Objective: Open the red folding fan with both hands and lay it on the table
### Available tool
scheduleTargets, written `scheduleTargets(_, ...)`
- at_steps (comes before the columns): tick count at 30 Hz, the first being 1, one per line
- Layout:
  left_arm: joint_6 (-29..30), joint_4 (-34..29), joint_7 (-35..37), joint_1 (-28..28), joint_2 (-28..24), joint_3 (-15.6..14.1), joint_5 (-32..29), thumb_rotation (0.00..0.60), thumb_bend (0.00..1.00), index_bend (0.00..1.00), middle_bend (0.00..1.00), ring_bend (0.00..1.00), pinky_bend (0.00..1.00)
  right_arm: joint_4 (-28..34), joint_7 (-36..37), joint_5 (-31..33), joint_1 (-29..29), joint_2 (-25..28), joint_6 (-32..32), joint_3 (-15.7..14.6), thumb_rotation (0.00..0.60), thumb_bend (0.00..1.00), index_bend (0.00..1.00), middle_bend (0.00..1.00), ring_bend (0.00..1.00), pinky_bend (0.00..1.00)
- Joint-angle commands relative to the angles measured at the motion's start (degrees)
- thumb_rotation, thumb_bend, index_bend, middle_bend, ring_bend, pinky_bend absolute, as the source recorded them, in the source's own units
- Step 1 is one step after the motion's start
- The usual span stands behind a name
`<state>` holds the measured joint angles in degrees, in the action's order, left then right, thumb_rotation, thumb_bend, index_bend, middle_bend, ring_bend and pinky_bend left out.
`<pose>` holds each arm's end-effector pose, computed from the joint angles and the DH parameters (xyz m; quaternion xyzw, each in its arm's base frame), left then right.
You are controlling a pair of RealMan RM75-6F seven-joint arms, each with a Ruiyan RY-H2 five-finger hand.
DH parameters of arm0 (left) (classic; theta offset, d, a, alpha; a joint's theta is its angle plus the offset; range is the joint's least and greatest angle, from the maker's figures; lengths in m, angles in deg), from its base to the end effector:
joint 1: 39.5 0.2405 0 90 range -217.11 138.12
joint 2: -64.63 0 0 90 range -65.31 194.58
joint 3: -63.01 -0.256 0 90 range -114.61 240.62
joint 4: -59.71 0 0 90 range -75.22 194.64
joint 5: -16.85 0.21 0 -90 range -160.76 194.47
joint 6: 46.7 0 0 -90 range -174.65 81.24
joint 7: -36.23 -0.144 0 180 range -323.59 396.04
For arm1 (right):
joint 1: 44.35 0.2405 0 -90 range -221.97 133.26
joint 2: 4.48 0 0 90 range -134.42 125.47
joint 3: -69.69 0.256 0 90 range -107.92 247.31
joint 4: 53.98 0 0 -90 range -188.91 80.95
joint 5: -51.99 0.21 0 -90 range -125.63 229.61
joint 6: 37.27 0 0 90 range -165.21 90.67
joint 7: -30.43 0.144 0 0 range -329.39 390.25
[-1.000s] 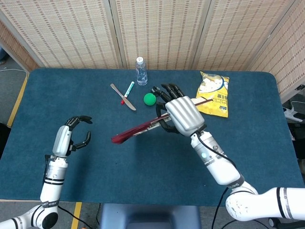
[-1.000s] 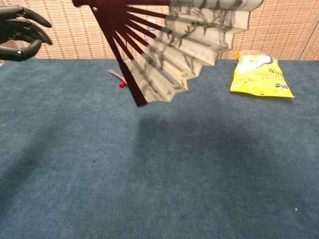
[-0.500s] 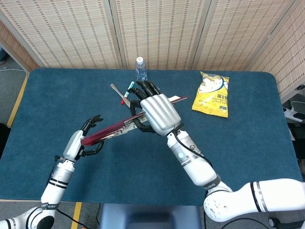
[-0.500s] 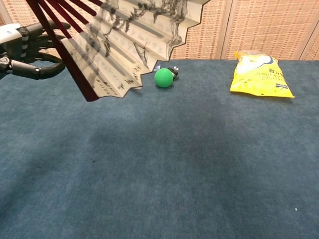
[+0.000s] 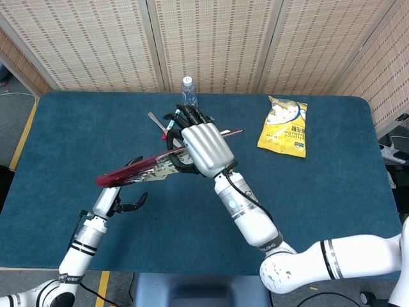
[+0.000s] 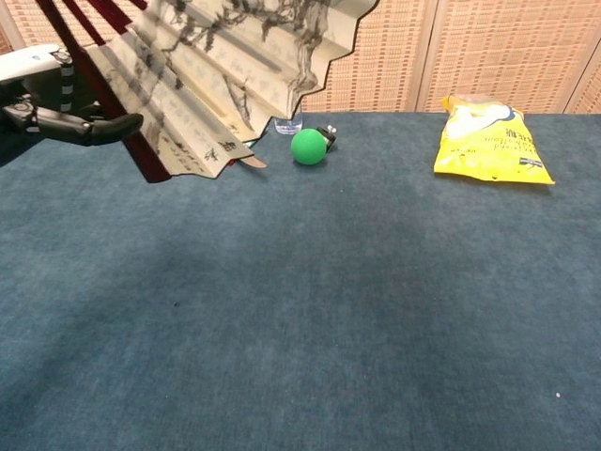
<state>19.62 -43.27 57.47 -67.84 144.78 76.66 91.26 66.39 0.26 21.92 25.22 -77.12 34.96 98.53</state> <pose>-0.1459 0.2910 0.0519 -0.4961 -0.5936 -0.5855 0.2424 0.0839 -0.3328 0.1074 0.6653 -0.3857 0.5481 0.3290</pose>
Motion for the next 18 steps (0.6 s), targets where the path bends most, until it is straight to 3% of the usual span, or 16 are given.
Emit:
scheduleTargets(1,1.5,1.0,-2.7,-0.8,3.1,2.1,-3.3,0.6,0.38,0.16,0.23,0.11,0.19,0.2,-0.3,0.0,0.2,-0.4,0.4,-0.2,0.6,0.55,0.79,0.16,0.0,0.0)
scheduleTargets(6,5.9,3.7,-7.2,-0.3,6.0,2.9,-3.7,0.6,0.4,0.47,0.57,0.37,0.3,0.4,-1.0,-0.1,-0.2,0.6,1.1,-0.4,0.6,0.55,0.79,0.16,0.0,0.0)
scheduleTargets(13,10.3,7.7,-8.8,0.7,7.9,4.3,-3.6,0.6,0.49,0.64,0.75,0.5,0.38,1.6,0.0,-1.1,-2.9,4.3,-0.1,-1.3,0.6,0.55,0.79,0.16,0.0,0.0)
scheduleTargets(18,10.4,8.2,-10.0,0.9,7.7,4.2,-3.5,0.6,0.6,0.69,0.79,0.55,0.43,2.0,1.2,-2.7,-4.8,6.8,-1.4,-2.1,0.6,0.55,0.79,0.16,0.0,0.0)
